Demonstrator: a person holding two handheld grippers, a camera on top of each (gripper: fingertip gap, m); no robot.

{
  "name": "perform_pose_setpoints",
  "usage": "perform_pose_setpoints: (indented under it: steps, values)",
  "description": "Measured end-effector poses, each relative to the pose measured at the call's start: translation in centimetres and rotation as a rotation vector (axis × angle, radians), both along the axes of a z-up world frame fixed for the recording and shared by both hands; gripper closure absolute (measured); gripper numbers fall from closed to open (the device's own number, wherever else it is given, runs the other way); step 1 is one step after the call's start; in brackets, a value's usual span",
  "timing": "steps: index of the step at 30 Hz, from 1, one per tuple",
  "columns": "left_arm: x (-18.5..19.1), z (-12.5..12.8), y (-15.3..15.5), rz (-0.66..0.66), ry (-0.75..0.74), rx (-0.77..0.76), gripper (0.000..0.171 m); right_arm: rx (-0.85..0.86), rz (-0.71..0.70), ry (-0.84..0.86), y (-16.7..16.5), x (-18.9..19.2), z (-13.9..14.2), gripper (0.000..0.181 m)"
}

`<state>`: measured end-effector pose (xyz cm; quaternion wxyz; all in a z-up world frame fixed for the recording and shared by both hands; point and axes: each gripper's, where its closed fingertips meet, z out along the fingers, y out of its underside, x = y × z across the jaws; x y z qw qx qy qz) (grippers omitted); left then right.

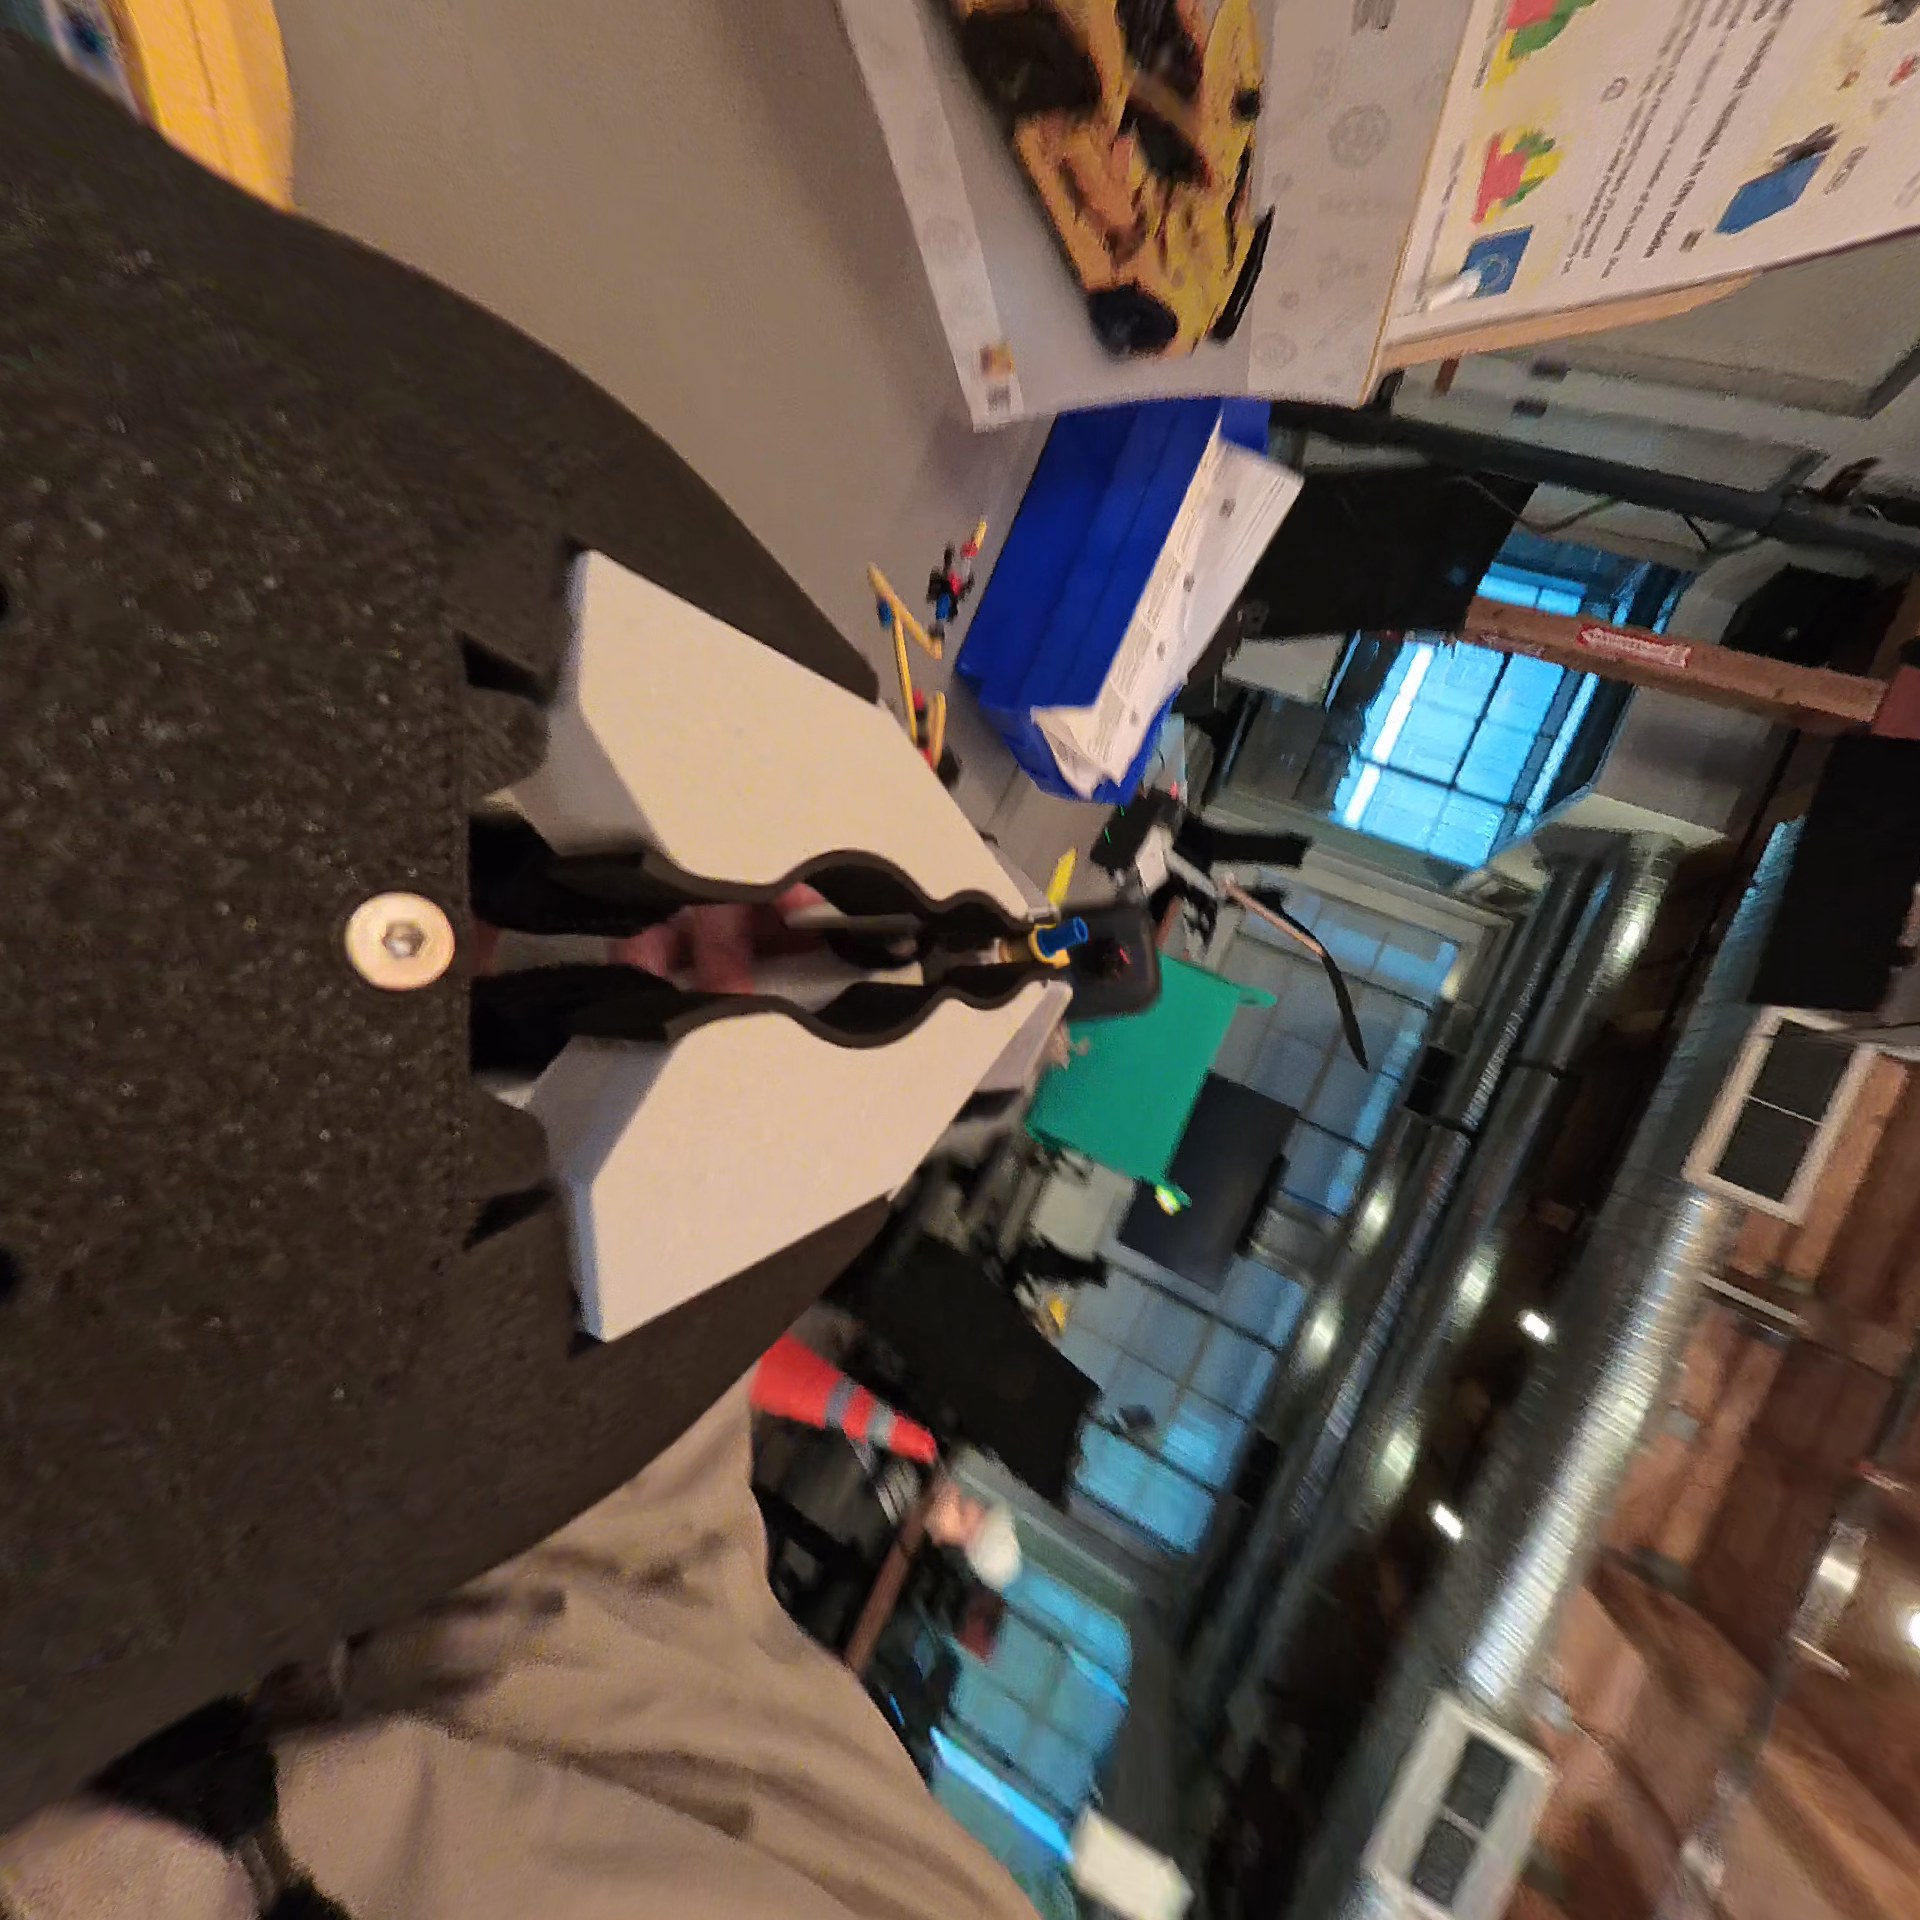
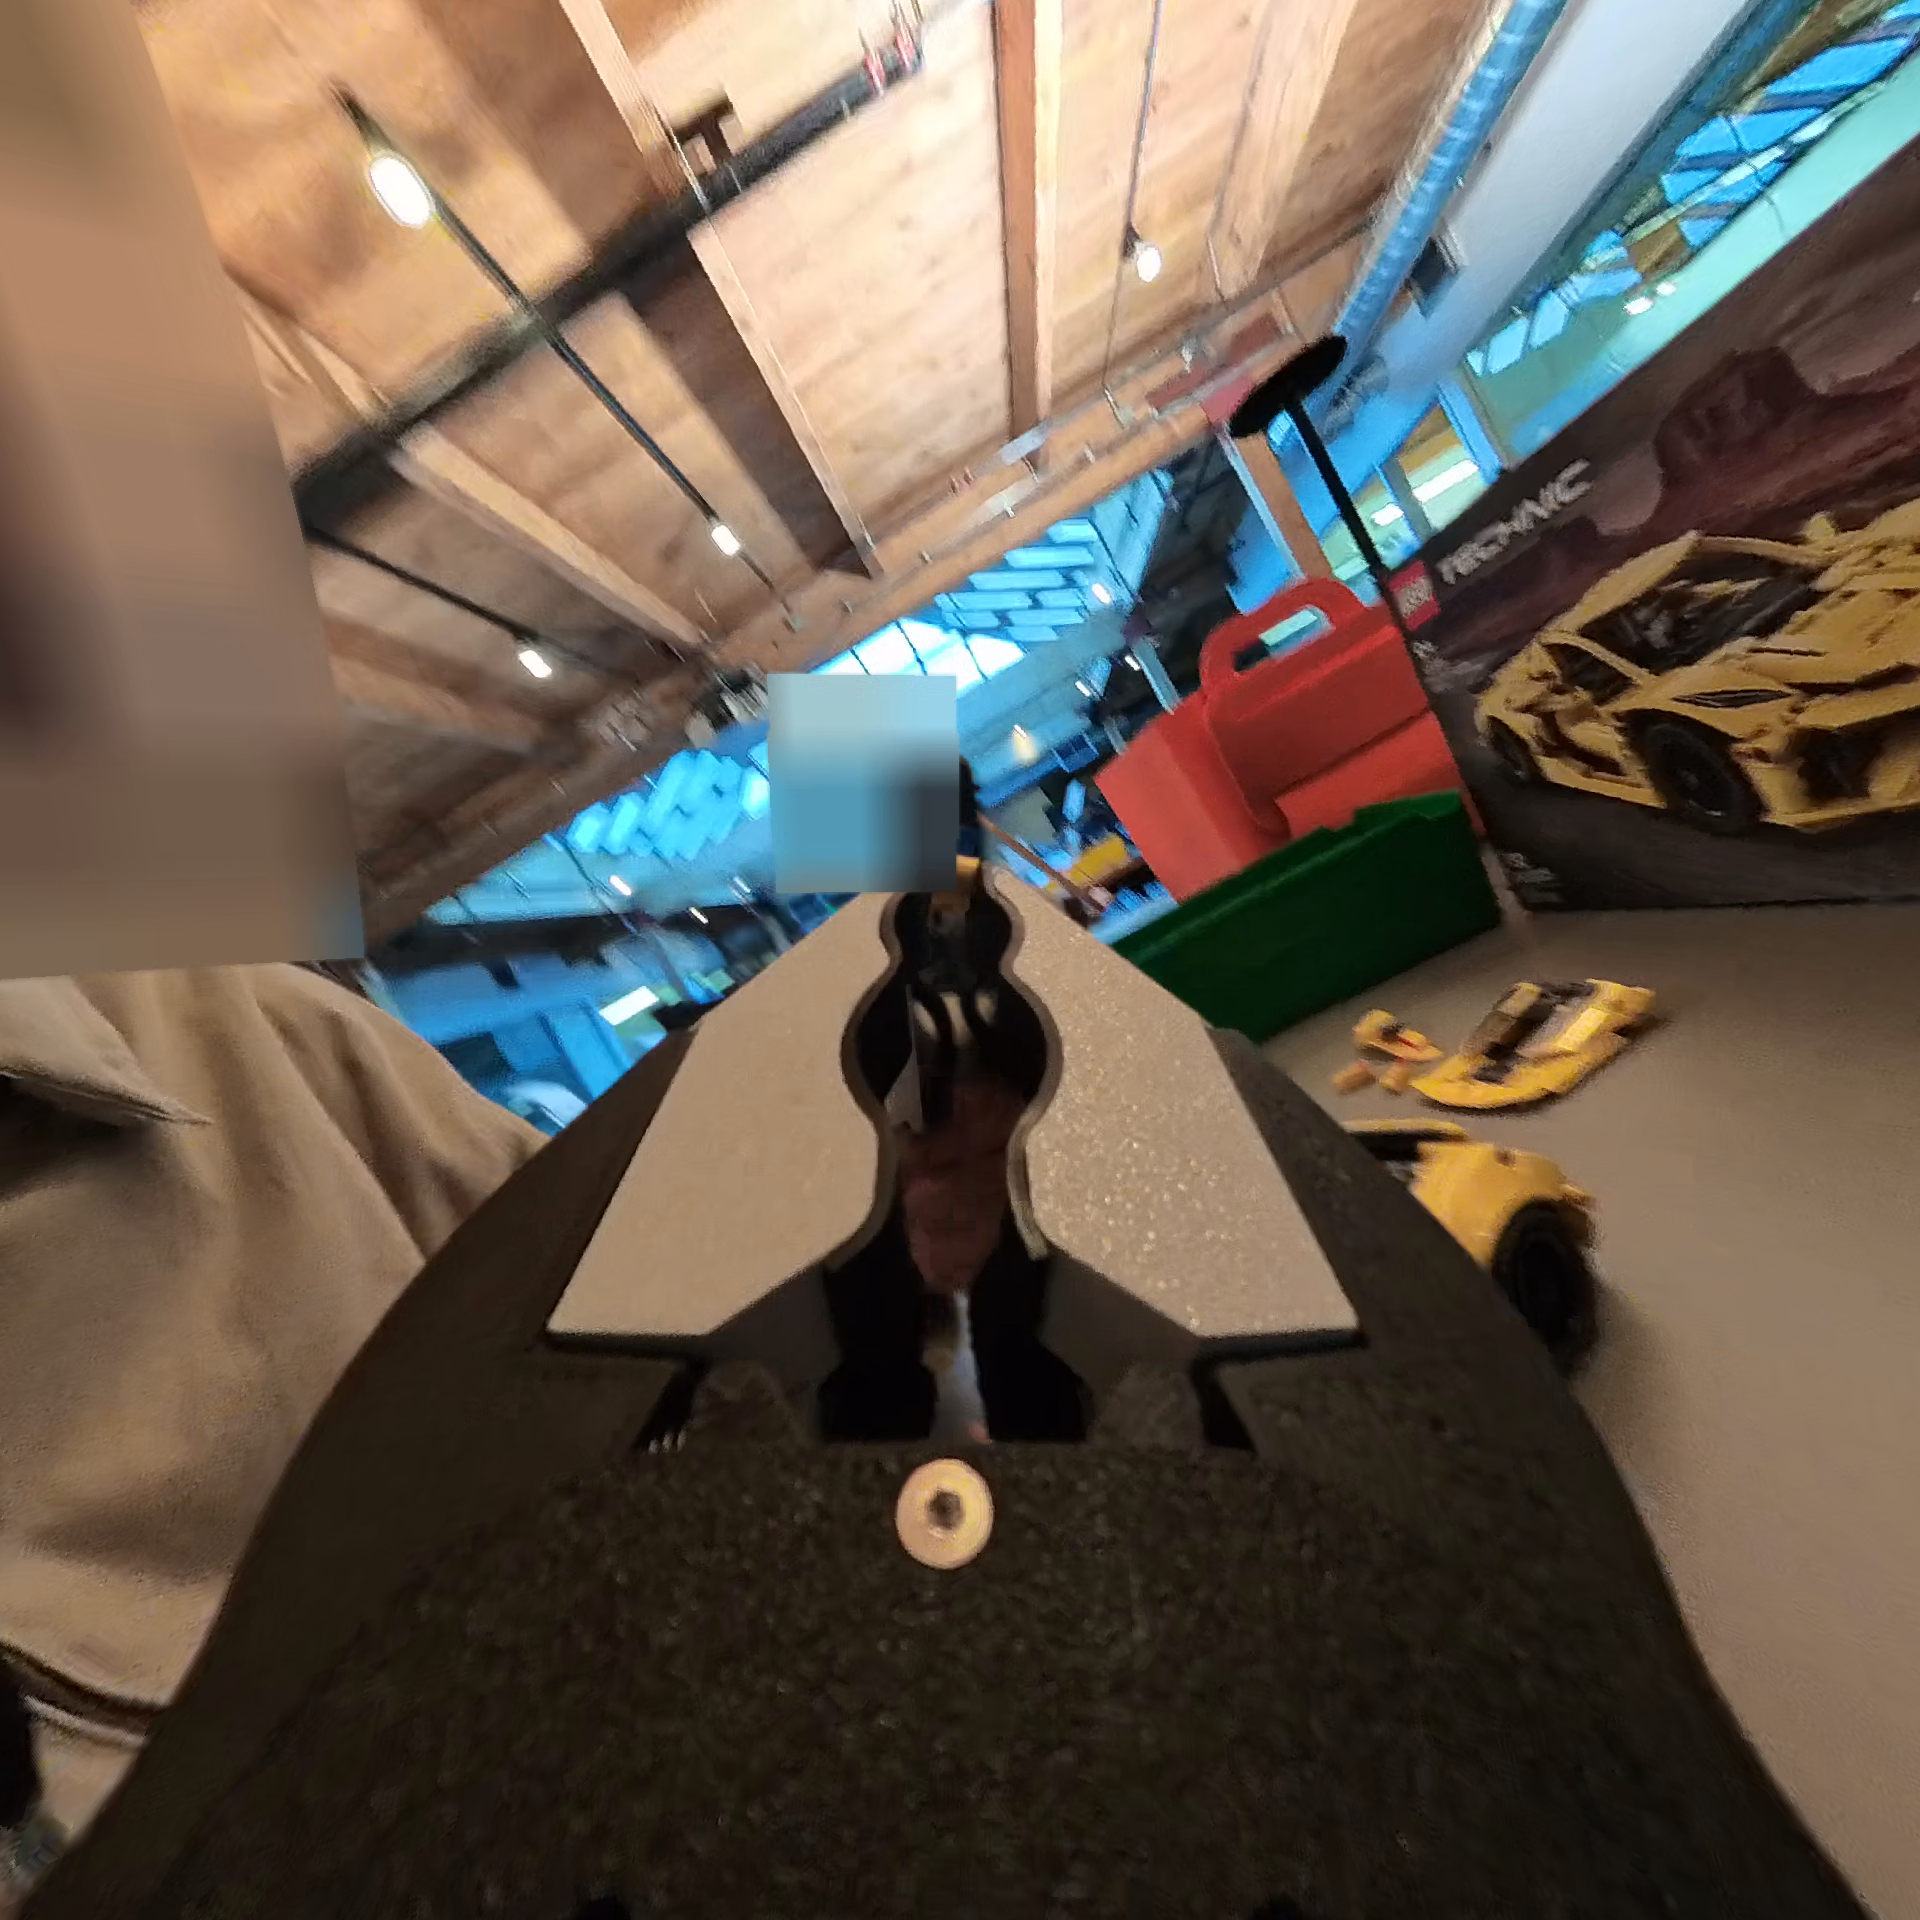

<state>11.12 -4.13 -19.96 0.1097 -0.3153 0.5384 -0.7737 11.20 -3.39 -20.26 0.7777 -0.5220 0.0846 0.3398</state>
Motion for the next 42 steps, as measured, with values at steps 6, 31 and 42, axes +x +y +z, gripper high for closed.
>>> perform_pose_setpoints:
  steps: [6,31,42]
  values:
    - [1.3,-1.9,2.9,0.35,-0.245,0.548,0.168,-0.202,-0.145,-0.19,0.0,2.1,-2.2,0.143]
    - [0.4,-4.1,0.6,0.275,-0.282,0.739,0.168,-0.238,-0.19,-0.499,1.0,0.0,-2.8,0.174]
    - [1.0,-3.2,0.6,0.322,-0.247,0.623,0.167,-0.169,-0.101,-0.221,0.9,1.0,-1.9,0.179]
